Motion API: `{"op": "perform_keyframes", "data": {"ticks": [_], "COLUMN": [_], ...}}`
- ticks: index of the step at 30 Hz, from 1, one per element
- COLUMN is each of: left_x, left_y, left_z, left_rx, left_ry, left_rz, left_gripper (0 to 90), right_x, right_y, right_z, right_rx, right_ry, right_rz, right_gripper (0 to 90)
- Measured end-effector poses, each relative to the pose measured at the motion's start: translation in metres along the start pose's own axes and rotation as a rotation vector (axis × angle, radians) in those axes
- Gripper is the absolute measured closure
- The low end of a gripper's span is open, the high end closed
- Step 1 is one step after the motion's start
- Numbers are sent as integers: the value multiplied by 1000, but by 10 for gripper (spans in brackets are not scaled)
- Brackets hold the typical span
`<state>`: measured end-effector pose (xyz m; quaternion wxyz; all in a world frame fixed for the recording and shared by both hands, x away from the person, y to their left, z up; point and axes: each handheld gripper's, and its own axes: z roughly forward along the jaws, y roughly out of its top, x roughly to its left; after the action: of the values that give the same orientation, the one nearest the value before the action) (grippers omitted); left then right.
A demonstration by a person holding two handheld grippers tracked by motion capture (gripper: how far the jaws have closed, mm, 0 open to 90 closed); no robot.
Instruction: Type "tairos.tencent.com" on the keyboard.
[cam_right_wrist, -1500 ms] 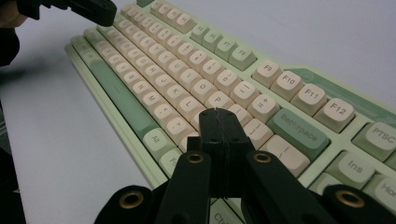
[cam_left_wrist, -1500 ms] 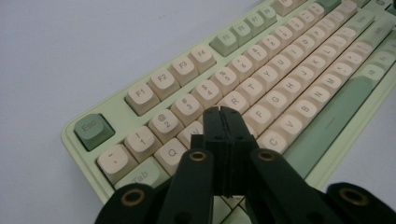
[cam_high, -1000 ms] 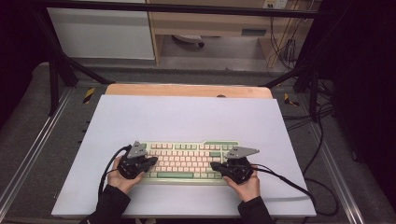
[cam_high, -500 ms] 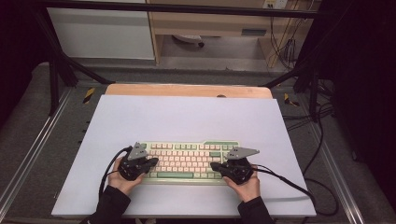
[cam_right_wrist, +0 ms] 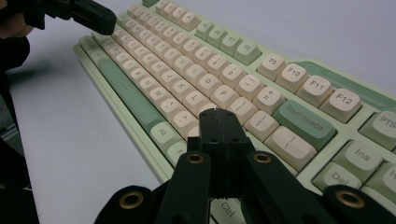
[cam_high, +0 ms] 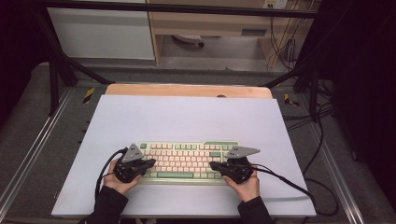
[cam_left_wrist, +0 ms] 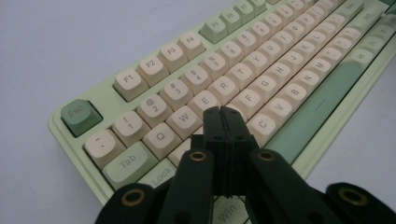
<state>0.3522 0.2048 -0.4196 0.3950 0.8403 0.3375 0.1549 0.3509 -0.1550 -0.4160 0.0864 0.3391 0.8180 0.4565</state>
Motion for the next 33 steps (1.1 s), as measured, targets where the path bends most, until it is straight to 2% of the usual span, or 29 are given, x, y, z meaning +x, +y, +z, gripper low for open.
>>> {"op": "perform_keyframes", "data": {"ticks": [6, 20, 33], "left_x": [0, 2, 3], "left_y": [-1, -4, -4], "left_z": [-2, -7, -8], "left_rx": [-3, -7, -10], "left_ry": [-5, -2, -5], "left_rz": [0, -6, -11], "left_gripper": [897, 897, 897], "right_x": [0, 9, 19], "right_y": [2, 10, 10], "right_z": [2, 13, 34], "right_rx": [-2, 11, 48], "right_ry": [9, 31, 55], "right_rz": [8, -11, -25], "right_gripper": [900, 900, 900]}}
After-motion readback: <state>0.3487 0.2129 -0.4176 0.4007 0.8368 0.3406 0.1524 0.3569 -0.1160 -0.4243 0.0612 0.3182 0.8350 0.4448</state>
